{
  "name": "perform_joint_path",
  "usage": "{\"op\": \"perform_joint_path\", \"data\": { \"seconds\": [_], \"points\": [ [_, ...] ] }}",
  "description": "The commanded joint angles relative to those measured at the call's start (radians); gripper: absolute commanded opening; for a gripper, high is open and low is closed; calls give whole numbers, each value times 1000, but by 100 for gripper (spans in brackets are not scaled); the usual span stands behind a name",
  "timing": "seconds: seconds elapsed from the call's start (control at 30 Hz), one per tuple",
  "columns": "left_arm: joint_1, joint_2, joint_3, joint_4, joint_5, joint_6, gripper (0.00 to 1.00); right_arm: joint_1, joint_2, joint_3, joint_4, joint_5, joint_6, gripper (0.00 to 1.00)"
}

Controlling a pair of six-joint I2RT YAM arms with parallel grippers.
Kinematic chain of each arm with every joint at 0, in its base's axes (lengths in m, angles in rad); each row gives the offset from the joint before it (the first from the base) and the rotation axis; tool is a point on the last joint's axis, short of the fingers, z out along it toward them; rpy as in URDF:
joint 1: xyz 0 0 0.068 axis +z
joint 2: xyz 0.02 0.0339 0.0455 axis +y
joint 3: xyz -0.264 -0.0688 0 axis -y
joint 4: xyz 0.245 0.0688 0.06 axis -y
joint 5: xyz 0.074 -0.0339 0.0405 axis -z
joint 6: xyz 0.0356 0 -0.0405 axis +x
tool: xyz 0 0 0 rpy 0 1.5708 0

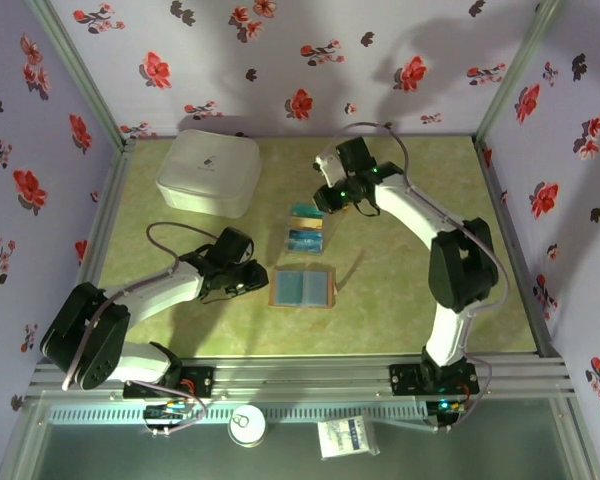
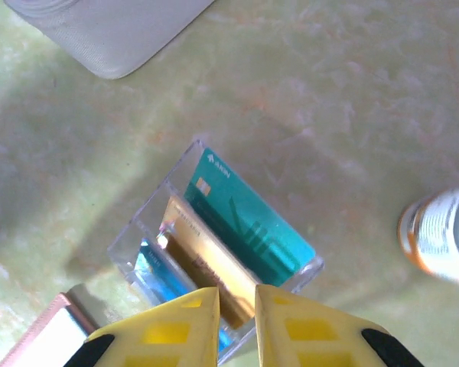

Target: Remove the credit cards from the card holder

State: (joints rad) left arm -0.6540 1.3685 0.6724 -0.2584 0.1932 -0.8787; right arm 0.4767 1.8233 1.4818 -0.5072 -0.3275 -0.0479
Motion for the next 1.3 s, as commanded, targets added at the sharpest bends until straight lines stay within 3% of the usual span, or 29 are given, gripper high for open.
{"op": "perform_joint_path", "data": {
  "seconds": [0.0, 0.2, 0.37, 0.57, 0.67, 0.7, 0.77, 1.07, 1.27],
  "points": [
    [8, 24, 16, 18, 0, 31, 21, 35, -84, -120, 188, 11, 229, 20],
    [8, 24, 12, 18, -9, 37, 29, 170, -143, -200, 166, 111, 260, 19],
    [8, 25, 6, 23, -8, 31, 36, 262, -205, -320, 243, 147, 382, 18],
    [-4, 30, 8, 36, -2, 29, 52, 330, -278, -452, 310, 206, 484, 16],
    [-20, 34, 26, 16, -19, 36, 62, 342, -306, -488, 306, 228, 499, 16],
    [-25, 33, 33, 8, -26, 39, 79, 346, -316, -500, 305, 235, 506, 16],
    [-33, 35, 37, 4, -31, 38, 93, 353, -336, -518, 303, 243, 516, 15],
    [-58, 49, 41, 19, -29, 21, 93, 373, -418, -600, 320, 278, 590, 14],
    [-72, 55, 18, 116, 32, -28, 92, 381, -445, -641, 335, 297, 660, 13]
  ]
}}
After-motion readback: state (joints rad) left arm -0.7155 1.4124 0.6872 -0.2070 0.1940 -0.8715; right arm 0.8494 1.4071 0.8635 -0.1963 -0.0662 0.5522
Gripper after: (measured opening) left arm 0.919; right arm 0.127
